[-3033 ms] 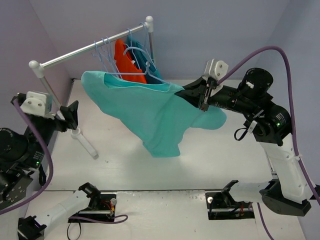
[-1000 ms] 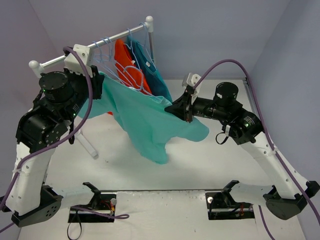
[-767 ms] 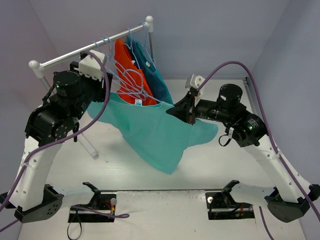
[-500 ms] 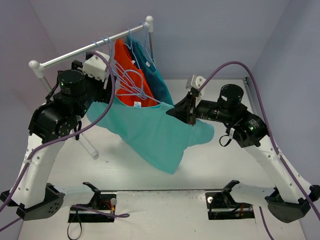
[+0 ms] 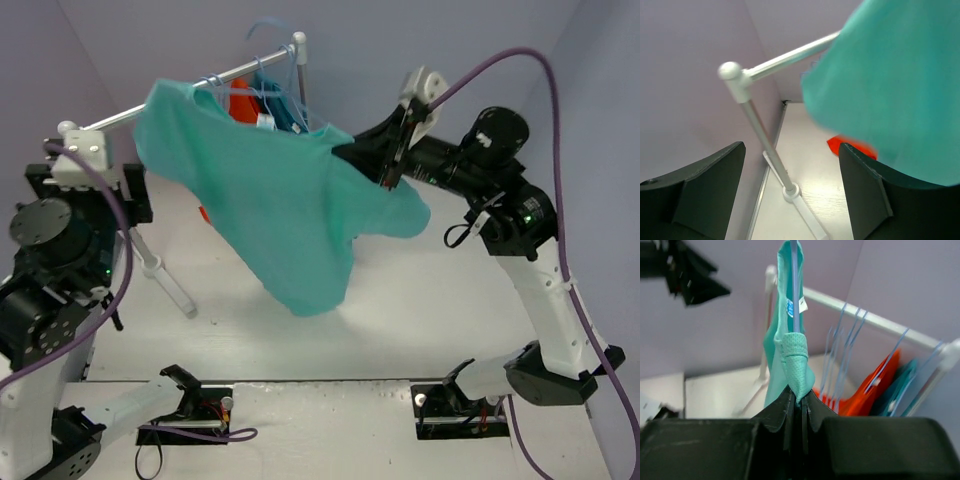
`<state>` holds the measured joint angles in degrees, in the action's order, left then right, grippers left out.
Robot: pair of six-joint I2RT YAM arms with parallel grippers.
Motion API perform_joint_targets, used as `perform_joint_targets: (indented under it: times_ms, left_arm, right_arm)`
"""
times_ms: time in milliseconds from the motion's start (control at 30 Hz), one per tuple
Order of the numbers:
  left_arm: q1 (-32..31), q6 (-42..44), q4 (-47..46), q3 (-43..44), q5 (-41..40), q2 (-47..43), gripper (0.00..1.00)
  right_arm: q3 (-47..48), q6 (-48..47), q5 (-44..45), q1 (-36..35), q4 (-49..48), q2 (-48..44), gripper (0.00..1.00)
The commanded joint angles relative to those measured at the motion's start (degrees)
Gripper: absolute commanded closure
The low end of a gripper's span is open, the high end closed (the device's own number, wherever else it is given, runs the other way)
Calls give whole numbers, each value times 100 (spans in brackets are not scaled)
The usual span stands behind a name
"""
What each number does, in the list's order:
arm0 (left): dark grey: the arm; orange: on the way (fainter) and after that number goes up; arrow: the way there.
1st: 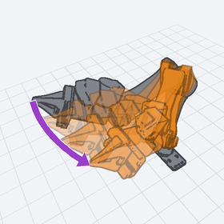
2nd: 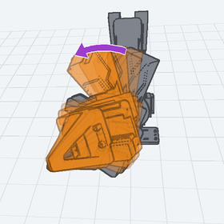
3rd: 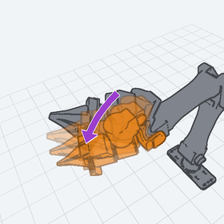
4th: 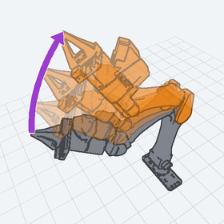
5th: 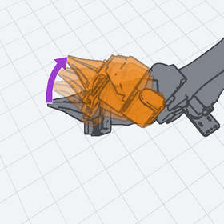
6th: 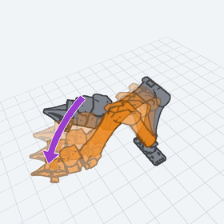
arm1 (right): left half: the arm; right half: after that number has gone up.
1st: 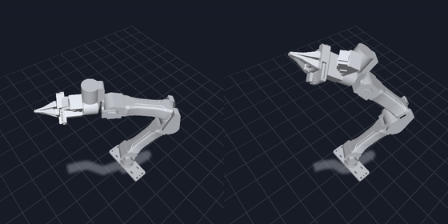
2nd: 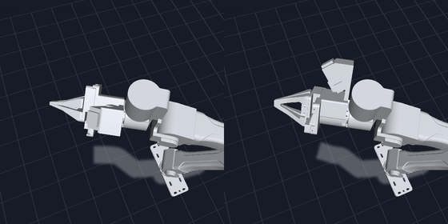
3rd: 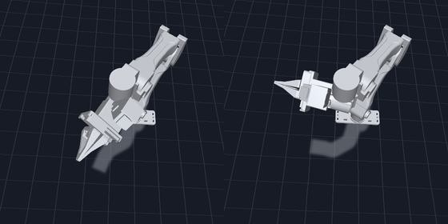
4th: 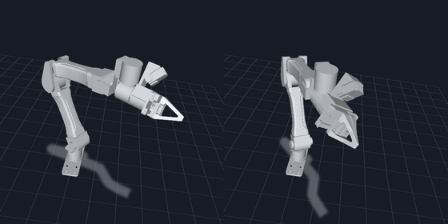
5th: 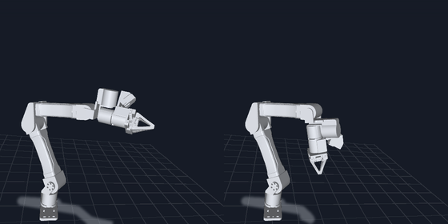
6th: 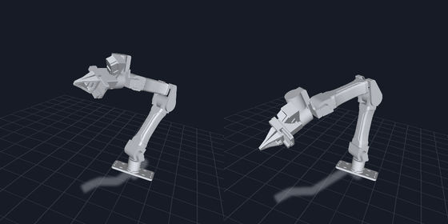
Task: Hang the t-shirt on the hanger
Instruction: Place the hanger at the clothesline.
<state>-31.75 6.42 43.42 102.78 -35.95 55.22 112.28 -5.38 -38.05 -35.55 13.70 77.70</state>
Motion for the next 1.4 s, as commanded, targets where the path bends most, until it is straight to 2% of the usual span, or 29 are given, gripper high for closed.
perform_joint_targets:
  times_ms: [0, 67, 133, 367, 500, 600, 833, 1033, 1367]
  left_arm:
    - [46, -115, -447, 200, -474, -120, 30]
    - [46, -48, -425, 178, -387, -207, 29]
    - [46, -57, -419, 126, -328, -255, 30]
    - [46, -120, -408, -170, -282, -386, 30]
    - [46, -185, -413, -347, -263, -468, 30]
    - [46, -220, -395, -417, -254, -514, 30]
    - [46, -275, -277, -548, -417, -631, 30]
    - [46, -465, -79, -794, -546, -832, 30]
    - [46, -977, 407, -1608, -377, -1389, 25]
  right_arm:
    - [1230, 249, 315, 49, -877, 242, 100]
    - [1640, 260, 65, 49, -866, 394, 100]
    - [1489, 311, 256, 49, -922, 356, 100]
    - [275, 538, -135, -7, -1213, 138, 100]
    - [-472, 678, -245, -323, -1300, 52, 100]
    - [-856, 600, 33, -779, -1309, 10, 100]
    - [-1375, 786, 742, -1199, -1623, 316, 100]
    - [-1310, 953, 1604, -1400, -1924, 879, 100]
    - [-103, 1250, 3197, -1739, -2227, 2311, 100]
